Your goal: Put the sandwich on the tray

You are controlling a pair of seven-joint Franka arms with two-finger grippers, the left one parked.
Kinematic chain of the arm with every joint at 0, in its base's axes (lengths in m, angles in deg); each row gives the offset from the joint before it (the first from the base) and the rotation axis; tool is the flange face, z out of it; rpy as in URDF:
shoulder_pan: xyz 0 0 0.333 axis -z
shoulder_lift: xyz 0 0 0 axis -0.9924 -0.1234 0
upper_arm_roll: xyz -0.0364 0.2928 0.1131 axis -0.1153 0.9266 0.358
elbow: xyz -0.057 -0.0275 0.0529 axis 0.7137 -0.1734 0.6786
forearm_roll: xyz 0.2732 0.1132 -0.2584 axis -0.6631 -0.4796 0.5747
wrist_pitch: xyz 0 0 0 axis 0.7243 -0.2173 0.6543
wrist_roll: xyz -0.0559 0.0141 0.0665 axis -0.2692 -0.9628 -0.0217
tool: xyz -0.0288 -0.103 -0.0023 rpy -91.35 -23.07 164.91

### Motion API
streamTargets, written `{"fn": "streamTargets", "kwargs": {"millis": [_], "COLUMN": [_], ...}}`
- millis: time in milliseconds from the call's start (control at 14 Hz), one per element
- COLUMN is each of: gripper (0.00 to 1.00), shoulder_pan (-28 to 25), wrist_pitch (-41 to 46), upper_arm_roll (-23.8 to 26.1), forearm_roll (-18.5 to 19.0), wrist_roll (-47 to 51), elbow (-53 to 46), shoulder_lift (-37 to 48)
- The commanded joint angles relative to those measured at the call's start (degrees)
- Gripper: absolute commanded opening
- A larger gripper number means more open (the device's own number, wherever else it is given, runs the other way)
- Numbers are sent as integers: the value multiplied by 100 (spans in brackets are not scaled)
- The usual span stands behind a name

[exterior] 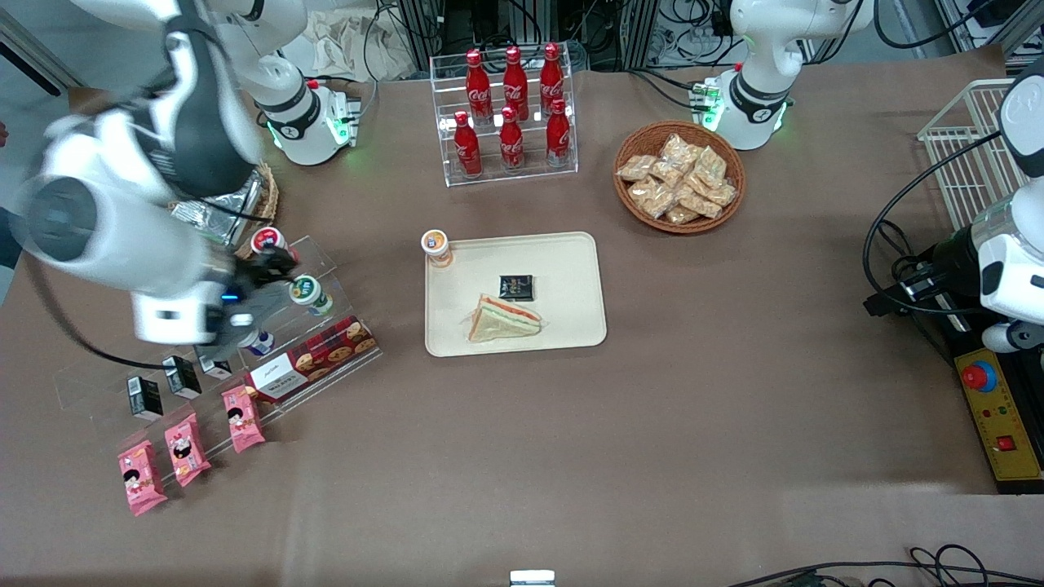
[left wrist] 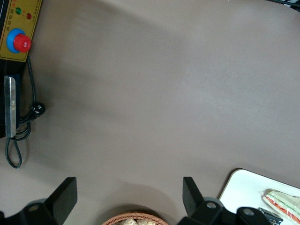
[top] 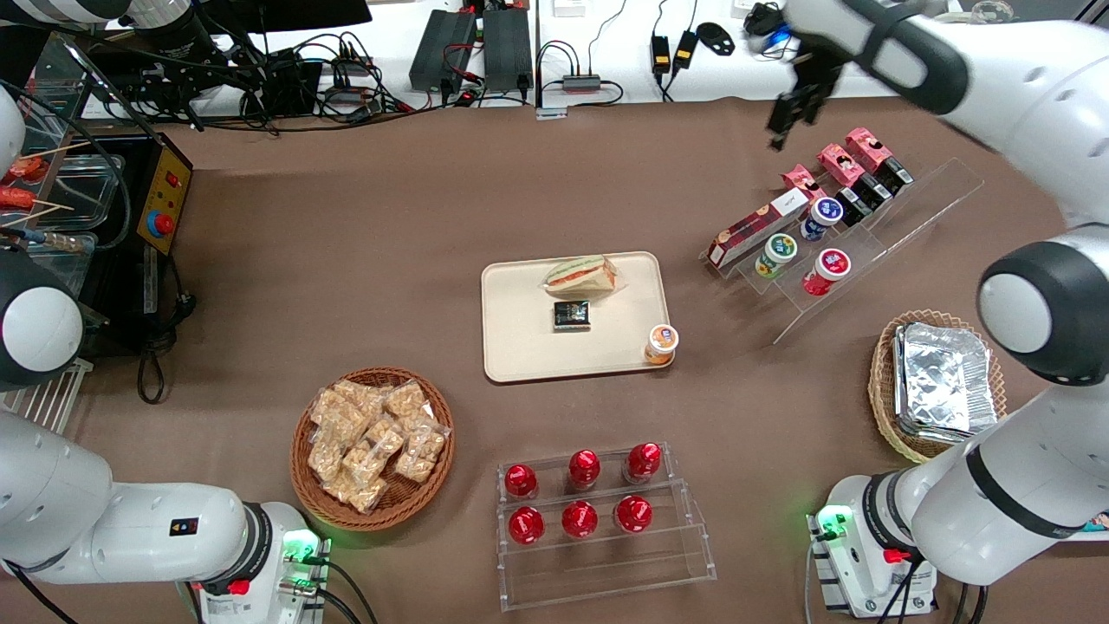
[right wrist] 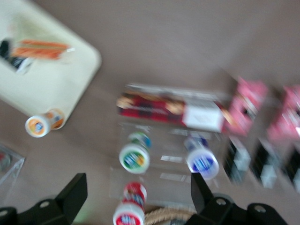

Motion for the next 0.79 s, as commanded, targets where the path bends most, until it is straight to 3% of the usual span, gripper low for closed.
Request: {"fn": "streamTargets", "kwargs": {"millis": [0, 143, 357, 714], "gripper": [99, 99, 99, 99], "shoulder_pan": [-90, -90, 14, 288], "wrist_pitch": [251, -45, -810, -1234], "upper_arm_roll": [-468, -714, -786, -795], "forearm_roll": [179, 257, 872, 944], "wrist_roll": [1378, 1803, 2040, 2182], "elbow": [267, 783, 1811, 2183], "shoulder_lift": [463, 902, 1718, 1792]}}
